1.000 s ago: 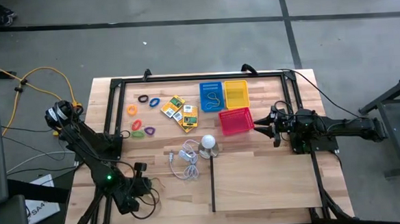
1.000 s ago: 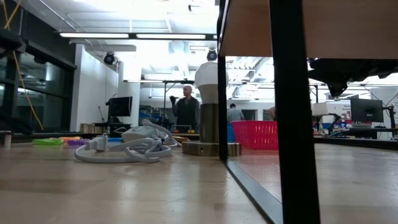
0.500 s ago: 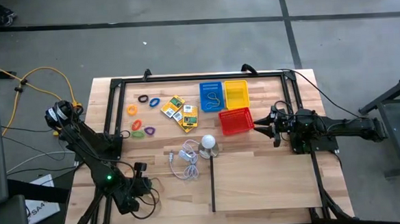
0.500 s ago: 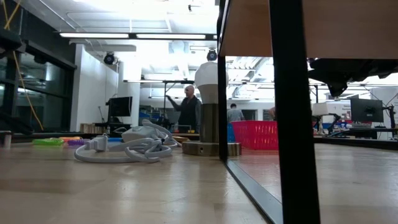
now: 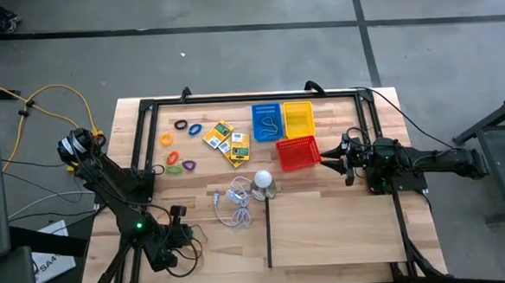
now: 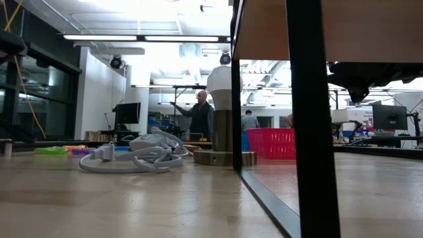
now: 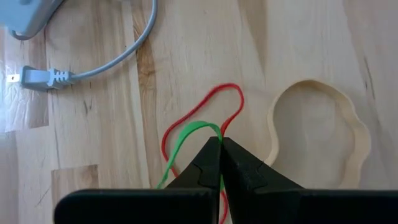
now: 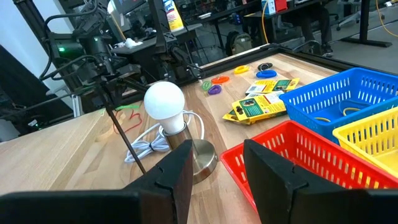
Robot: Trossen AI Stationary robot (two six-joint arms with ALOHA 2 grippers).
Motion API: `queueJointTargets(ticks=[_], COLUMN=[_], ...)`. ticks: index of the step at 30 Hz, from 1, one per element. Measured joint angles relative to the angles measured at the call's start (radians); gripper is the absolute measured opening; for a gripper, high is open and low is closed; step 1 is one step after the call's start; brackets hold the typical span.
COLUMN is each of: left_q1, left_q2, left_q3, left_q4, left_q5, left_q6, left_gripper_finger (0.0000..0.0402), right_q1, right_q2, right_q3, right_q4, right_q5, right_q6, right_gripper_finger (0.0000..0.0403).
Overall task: Pick & Place Office Desk Supplies
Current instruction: Put the green rubber band into the blue bin
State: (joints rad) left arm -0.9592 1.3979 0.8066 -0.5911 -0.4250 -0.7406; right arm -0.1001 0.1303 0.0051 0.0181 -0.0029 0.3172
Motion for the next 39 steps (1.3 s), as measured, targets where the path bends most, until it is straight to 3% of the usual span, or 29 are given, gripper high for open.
queueJointTargets(ticks=[27,39], left_q1=[0.055,0.066], left_q2=[0.169,0.188], left_q3=[0.000,0.000], left_q4=[0.094,0.110], left_q5=[0.069,0.068], left_q6=[-0.061,-0.072], left_gripper_finger=[0.0001,0.0001], right_q1=[0.000,0.000], right_q2=[0.000,0.000], right_q3=[0.000,0.000], right_q4=[0.000,0.000], right_q5=[0.000,0.000], right_q6=[0.000,0.000], right_gripper_finger=[0.0130,0.0130])
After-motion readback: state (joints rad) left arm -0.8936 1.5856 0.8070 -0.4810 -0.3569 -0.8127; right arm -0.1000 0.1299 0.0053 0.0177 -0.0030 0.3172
